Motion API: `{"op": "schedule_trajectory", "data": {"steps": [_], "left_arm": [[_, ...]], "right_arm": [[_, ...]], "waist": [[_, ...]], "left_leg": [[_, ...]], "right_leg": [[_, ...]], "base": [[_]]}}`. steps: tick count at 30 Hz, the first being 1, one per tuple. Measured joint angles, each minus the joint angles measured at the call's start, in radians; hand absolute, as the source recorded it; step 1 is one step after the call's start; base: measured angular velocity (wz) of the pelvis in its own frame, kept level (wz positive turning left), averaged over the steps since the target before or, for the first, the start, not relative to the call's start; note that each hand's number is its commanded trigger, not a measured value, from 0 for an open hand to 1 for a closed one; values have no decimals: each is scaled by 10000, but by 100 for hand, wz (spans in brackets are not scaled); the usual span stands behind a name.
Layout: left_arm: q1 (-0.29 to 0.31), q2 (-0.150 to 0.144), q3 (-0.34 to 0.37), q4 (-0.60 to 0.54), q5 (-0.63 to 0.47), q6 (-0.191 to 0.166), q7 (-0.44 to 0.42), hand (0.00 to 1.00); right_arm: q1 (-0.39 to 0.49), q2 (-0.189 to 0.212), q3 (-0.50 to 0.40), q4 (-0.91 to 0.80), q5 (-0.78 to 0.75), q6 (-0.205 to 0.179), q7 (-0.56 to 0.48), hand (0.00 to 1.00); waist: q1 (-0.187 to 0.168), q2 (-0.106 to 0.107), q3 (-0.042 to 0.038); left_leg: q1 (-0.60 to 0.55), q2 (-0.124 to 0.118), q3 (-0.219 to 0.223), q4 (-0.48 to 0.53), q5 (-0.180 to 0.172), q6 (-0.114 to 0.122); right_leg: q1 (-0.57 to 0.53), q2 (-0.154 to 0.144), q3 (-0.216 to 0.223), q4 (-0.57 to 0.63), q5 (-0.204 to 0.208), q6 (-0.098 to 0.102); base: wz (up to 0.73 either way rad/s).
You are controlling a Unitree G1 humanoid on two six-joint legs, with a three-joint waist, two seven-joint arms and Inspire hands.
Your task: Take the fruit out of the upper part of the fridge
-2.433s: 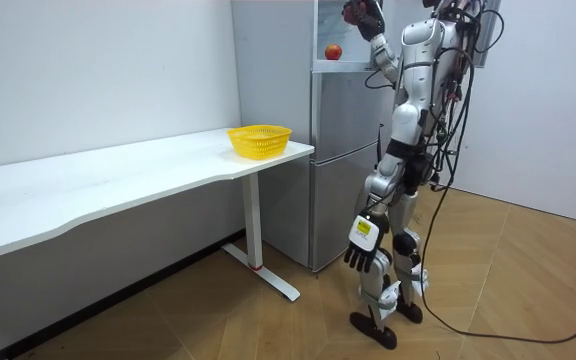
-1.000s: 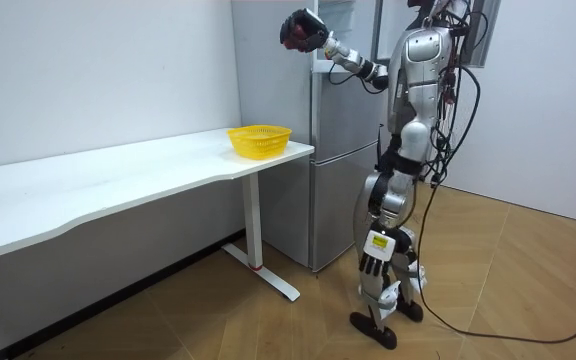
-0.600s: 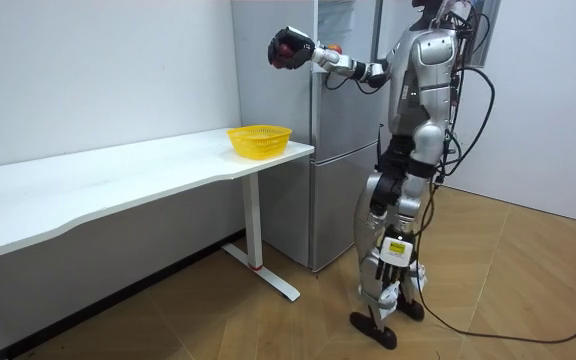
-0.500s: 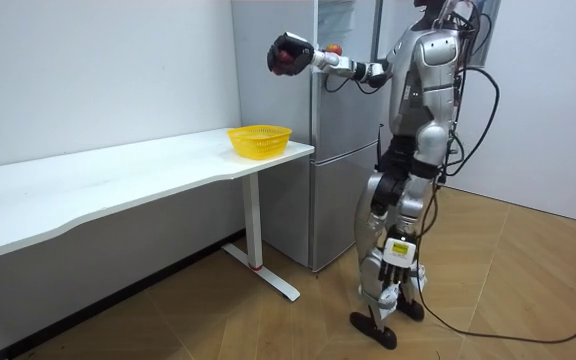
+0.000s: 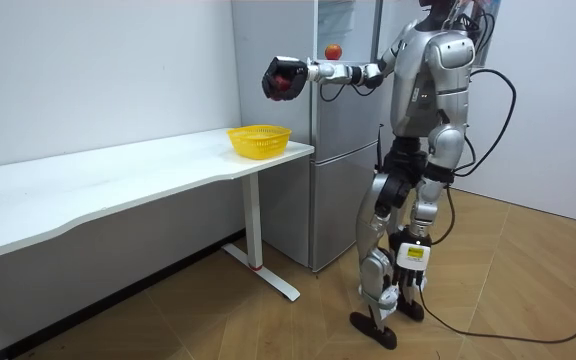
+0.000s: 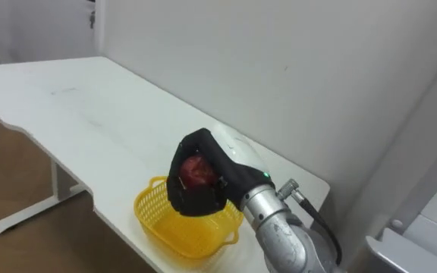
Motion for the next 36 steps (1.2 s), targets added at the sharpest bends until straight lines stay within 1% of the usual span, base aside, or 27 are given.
{"op": "schedule_trajectory", "data": {"steps": [4,6,8,12,14,19,21,26,31,32,33,36], "left_arm": [[-11,-2,-12,-7,6,-5,98,0],[-37,0,-22,-15,137,-4,115,0],[-107,0,-25,-20,364,-1,127,0],[-200,-4,-23,-135,418,-5,282,0],[-208,-8,-27,-227,419,-18,339,0],[-205,-41,-25,-347,420,-27,373,0],[-206,-40,-25,-390,420,-25,373,0],[-200,-42,-20,-389,418,14,375,0],[-179,-39,-23,-383,418,70,427,0],[-175,-40,-23,-383,418,72,460,0],[-166,-41,-23,-391,418,73,507,0],[-155,-42,-28,-402,423,84,560,0]], "right_arm": [[0,75,96,62,142,-7,-1,100],[0,267,98,122,161,-7,-1,100],[0,324,158,176,303,-7,-1,100],[-1,439,190,600,448,-27,0,100],[-6,436,189,947,466,-42,0,100],[-5,432,186,1345,493,-42,-1,100],[-5,431,179,1340,561,-43,-18,100],[-5,427,177,1332,556,-39,-107,100],[-4,365,169,1351,715,-39,-348,100],[-4,360,169,1351,741,-39,-368,70],[-4,360,169,1362,746,-38,-411,1],[-3,356,168,1483,743,-31,-480,0]], "waist": [[11,47,36],[-10,78,59],[-9,103,78],[85,146,110],[159,146,110],[138,153,115],[65,150,113],[-38,135,100],[-87,152,110],[-91,154,111],[-93,157,113],[-102,195,109]], "left_leg": [[-32,-12,4,-5,-1,2],[-99,-23,-3,-9,0,1],[-148,-24,-20,-8,3,0],[-187,-14,-59,8,2,0],[-199,-14,-67,17,4,3],[-299,-19,-66,28,6,10],[-322,-19,-53,31,5,12],[-408,-22,-20,68,4,14],[-402,-27,-13,177,1,20],[-401,-29,-12,188,0,20],[-398,-29,-13,203,-1,21],[-420,-33,-32,216,-10,26]], "right_leg": [[-21,-6,-2,-2,-1,1],[-34,2,-18,-11,-1,2],[-74,5,-46,-17,-1,2],[-167,0,-91,-13,-3,5],[-161,-10,-117,-12,-4,7],[-217,-25,-130,-14,-8,13],[-221,-32,-205,-10,-11,18],[-298,-34,-222,0,-12,20],[-236,-39,-220,0,-19,32],[-229,-38,-220,0,-19,32],[-219,-36,-220,0,-19,32],[-207,-34,-243,0,-20,34]], "base": [[0],[0],[2],[1],[2],[1],[4],[0],[0],[0],[0],[0]]}}
